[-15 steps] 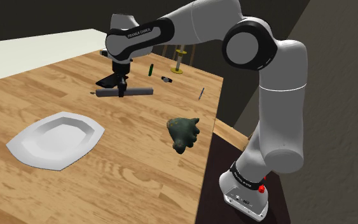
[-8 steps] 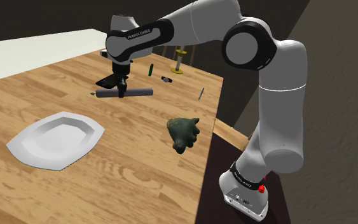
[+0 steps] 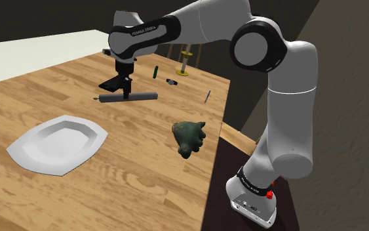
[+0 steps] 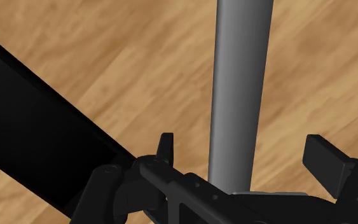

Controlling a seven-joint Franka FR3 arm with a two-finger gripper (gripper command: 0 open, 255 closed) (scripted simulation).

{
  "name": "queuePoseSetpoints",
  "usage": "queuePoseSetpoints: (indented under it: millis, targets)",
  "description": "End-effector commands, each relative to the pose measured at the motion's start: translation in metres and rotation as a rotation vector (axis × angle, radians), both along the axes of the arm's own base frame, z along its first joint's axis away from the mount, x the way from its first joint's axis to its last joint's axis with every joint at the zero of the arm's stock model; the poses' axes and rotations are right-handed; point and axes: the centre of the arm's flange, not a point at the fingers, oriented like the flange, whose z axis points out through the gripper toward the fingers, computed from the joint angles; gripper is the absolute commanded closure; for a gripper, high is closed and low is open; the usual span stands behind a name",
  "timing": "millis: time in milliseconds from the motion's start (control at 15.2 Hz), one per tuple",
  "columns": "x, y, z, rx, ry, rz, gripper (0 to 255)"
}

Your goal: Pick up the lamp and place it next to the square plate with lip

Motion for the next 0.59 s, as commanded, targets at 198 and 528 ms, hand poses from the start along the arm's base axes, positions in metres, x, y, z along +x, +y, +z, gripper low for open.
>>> queuePoseSetpoints:
  millis: [198, 528]
  targets:
    - [-0.001, -0.002, 0.035, 0.000, 0.001, 0.000, 0]
    - [-0.001, -0.002, 0.035, 0.000, 0.001, 0.000, 0]
